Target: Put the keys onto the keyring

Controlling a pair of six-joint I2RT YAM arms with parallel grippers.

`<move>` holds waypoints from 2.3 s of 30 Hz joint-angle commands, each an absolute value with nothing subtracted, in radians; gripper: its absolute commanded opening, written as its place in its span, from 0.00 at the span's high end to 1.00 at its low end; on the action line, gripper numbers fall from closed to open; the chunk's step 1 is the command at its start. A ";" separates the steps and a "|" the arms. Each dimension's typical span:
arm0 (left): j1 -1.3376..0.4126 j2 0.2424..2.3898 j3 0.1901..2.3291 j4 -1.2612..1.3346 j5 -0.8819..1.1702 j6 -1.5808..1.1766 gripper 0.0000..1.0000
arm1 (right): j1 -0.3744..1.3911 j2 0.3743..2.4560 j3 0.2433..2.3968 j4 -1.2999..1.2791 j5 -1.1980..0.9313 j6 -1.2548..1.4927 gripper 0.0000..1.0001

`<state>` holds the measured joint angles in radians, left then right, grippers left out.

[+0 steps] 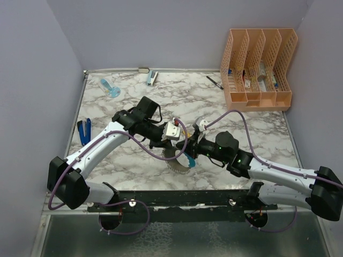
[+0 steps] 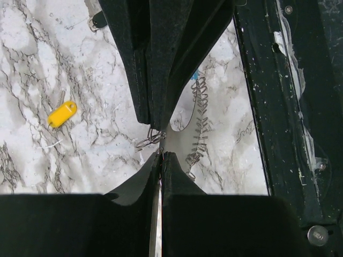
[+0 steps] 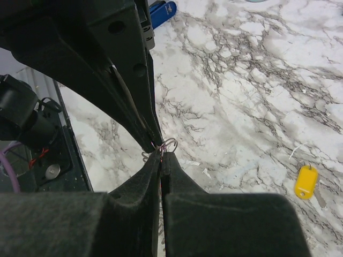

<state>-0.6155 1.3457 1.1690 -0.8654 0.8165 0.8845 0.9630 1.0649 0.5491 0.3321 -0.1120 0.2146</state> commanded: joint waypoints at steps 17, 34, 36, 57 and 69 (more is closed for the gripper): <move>-0.615 1.299 1.167 -0.770 0.839 0.766 1.00 | 0.965 0.963 0.480 0.320 0.036 0.283 0.99; -0.615 1.299 1.195 -0.830 0.838 0.827 1.00 | 0.965 1.044 0.508 0.322 -0.057 0.280 0.84; -0.615 1.299 1.195 -0.828 0.840 0.825 1.00 | 0.964 1.052 0.513 0.321 -0.066 0.278 0.90; -0.615 1.304 1.146 -0.760 0.811 0.802 0.62 | 0.965 1.017 0.508 0.348 -0.138 0.269 0.99; -0.614 1.334 1.107 -0.764 0.929 0.924 0.54 | 0.964 1.034 0.519 0.350 -0.170 0.264 0.99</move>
